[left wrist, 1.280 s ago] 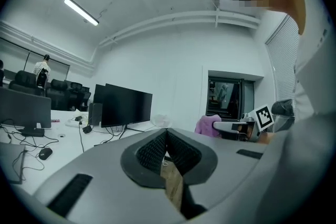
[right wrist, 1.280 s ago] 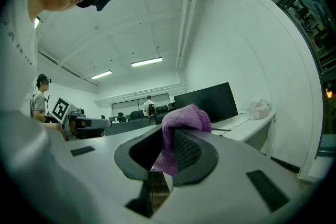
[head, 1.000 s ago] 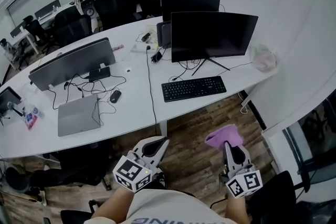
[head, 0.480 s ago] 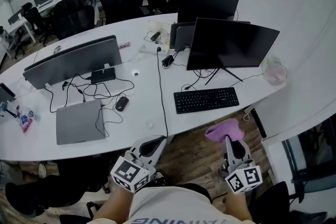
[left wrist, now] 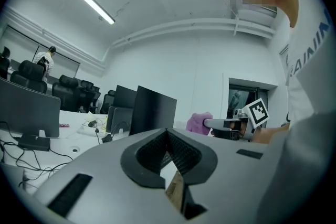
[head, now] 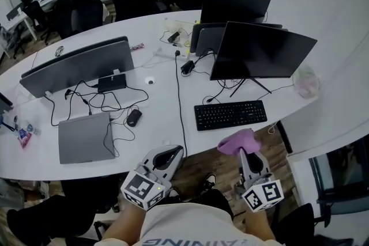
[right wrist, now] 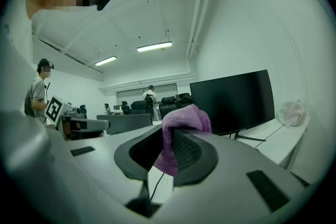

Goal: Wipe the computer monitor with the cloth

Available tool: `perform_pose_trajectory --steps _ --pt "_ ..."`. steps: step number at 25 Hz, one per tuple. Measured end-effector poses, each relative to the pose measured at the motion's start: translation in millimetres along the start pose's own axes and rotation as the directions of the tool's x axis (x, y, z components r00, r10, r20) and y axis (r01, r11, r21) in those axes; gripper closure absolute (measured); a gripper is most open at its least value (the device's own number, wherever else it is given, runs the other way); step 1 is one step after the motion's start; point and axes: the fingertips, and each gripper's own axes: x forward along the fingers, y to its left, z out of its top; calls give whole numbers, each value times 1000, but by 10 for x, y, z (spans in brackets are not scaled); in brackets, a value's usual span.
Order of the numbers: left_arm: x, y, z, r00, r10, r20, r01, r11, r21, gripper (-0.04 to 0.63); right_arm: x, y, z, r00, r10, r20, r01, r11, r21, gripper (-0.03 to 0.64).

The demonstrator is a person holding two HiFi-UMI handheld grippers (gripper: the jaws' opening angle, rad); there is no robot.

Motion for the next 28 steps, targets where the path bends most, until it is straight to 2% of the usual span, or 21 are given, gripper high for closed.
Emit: perform_pose_trajectory --steps 9,15,23,28 --pt "424 149 26 999 45 -18 -44 999 21 586 501 -358 -66 997 76 -17 -76 996 39 554" --pt "888 379 63 990 143 -12 -144 988 -49 586 933 -861 -10 990 136 -26 -134 989 61 554" --pt "1523 505 91 968 249 -24 -250 966 -62 586 1423 -1476 23 969 240 -62 -234 968 87 554" --pt "1721 592 121 936 349 -37 -351 933 -74 586 1671 -1711 -35 942 322 -100 -309 943 126 554"
